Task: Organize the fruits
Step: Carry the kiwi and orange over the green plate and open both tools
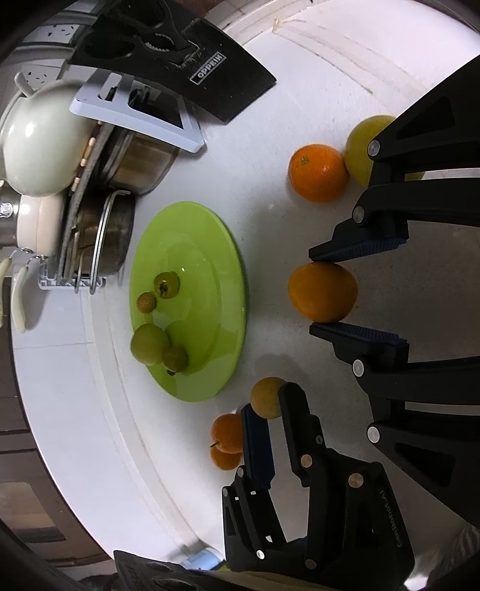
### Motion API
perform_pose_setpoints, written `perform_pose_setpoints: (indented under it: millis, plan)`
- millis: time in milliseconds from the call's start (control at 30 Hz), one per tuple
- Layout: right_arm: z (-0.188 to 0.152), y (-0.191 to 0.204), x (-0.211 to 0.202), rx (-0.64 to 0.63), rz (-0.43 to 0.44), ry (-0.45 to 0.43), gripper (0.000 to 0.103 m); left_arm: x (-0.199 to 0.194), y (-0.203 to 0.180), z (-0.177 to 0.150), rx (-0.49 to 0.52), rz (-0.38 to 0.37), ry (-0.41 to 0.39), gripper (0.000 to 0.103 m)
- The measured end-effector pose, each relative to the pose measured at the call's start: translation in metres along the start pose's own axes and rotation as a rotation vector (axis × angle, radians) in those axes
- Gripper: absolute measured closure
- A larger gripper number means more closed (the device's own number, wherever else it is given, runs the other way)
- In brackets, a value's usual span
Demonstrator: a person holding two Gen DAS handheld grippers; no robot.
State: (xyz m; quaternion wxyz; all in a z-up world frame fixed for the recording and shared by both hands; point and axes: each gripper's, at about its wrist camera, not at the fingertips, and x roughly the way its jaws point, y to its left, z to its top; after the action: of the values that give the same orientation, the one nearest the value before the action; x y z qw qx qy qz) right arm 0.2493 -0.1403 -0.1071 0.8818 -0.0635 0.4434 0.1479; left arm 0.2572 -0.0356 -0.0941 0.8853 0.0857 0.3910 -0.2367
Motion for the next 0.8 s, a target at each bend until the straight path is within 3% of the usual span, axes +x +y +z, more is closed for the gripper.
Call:
perform_pose_setpoints:
  millis: [533,800]
  plan:
    - [0.042,-0.008,-0.015,0.103,-0.025,-0.099,0.069,-0.013,0.018,0.042,-0.032,0.067,-0.079,0.073]
    - [0.065,-0.013,0.0,0.132,-0.038,-0.097,0.069,0.0,0.034,0.061,-0.058,0.07,-0.058,0.073]
